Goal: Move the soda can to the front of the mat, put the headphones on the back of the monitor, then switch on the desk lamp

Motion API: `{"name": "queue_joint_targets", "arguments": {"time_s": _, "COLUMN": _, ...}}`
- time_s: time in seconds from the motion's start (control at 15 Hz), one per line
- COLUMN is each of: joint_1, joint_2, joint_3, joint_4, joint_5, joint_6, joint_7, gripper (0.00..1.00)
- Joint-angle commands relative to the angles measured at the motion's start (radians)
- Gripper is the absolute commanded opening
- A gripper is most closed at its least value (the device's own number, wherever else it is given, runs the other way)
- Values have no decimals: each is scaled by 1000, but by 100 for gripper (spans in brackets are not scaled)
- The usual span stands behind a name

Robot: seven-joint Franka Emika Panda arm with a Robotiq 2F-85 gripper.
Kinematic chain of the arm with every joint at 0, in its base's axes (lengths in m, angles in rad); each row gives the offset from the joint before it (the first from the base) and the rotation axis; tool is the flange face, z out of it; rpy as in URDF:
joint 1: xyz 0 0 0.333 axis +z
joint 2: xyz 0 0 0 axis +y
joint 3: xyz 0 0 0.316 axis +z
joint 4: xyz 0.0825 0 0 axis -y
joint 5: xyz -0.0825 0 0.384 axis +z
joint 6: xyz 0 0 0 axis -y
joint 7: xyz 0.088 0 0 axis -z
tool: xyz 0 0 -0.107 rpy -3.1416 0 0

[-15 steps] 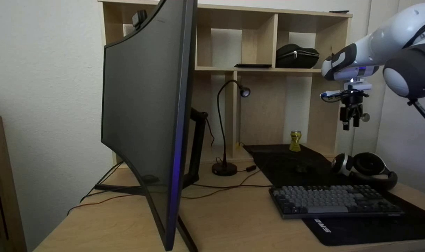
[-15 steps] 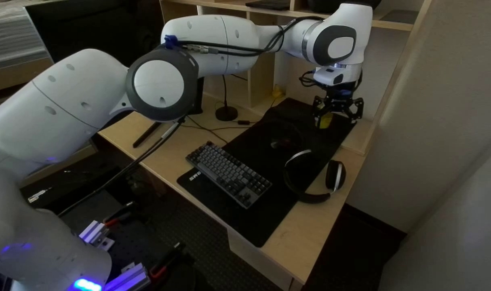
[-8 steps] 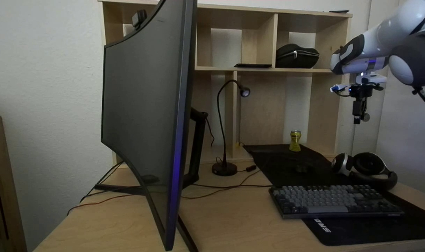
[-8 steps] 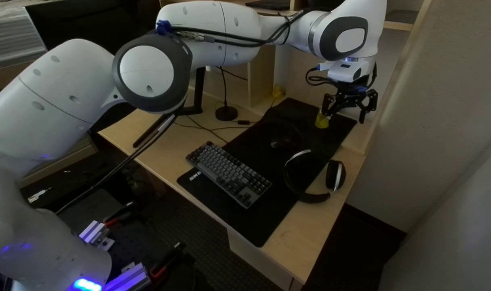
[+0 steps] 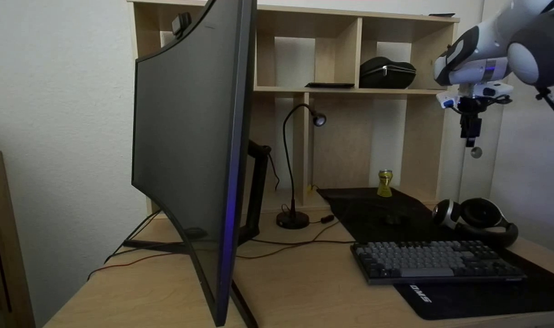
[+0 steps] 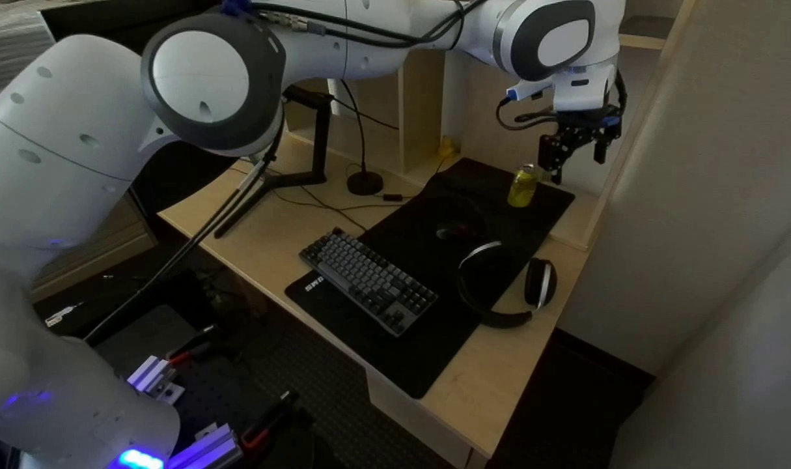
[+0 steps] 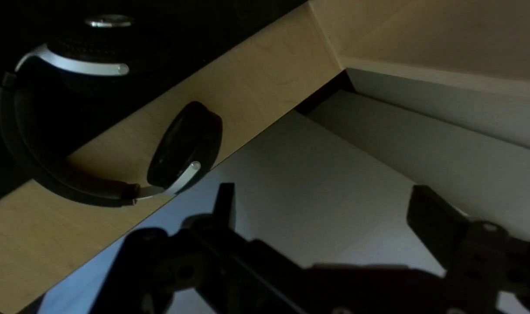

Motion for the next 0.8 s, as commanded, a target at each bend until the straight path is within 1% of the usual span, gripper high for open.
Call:
{"name": "queue_joint_targets", "arguments": {"time_s": 0.0, "joint_1": 39, "joint_2": -127, "joint_3": 18, "joint_4": -237, "joint_5": -1, "joint_6": 39, "joint_7": -256, "gripper": 100}}
{"name": "queue_joint_targets", "arguments": {"time_s": 0.4, "joint_1": 79, "joint_2": -255, "joint_3": -7, "joint_4": -502, "joint_5": -49, "joint_6": 17, "joint_7": -627, "gripper": 100}}
{"name": "queue_joint_targets", "arguments": {"time_s": 0.47, "joint_1": 89, "joint_2": -277, "joint_3": -13, "joint_4": -549, "joint_5": -65, "joint_6": 25, "joint_7": -687, "gripper": 100}}
{"name": "queue_joint_targets", "arguments": {"time_s": 0.53, "joint_1": 96, "joint_2": -299, "joint_3": -17, "joint_4": -596, "joint_5": -70, "joint_6": 61, "joint_7": -745, "gripper": 100}}
{"name": "queue_joint_targets", "arguments": {"time_s": 0.6, "joint_1": 105, "joint_2": -325, "joint_3": -24, "joint_4": -643, "joint_5": -68, "joint_6": 81, "joint_7": -769, "gripper": 100}}
{"name": "queue_joint_targets", "arguments": {"time_s": 0.67, "joint_1": -4, "joint_2": -257, "joint_3": 90, "joint_4": -486, "joint_5": -131, "joint_6": 42, "joint_7": -650, "gripper": 100}}
{"name": "queue_joint_targets", "arguments": {"time_s": 0.73, "joint_1": 2, "joint_2": -280, "joint_3": 85, "joint_4": -529, "joint_5": -130, "joint_6": 57, "joint_7": -681, "gripper": 100}}
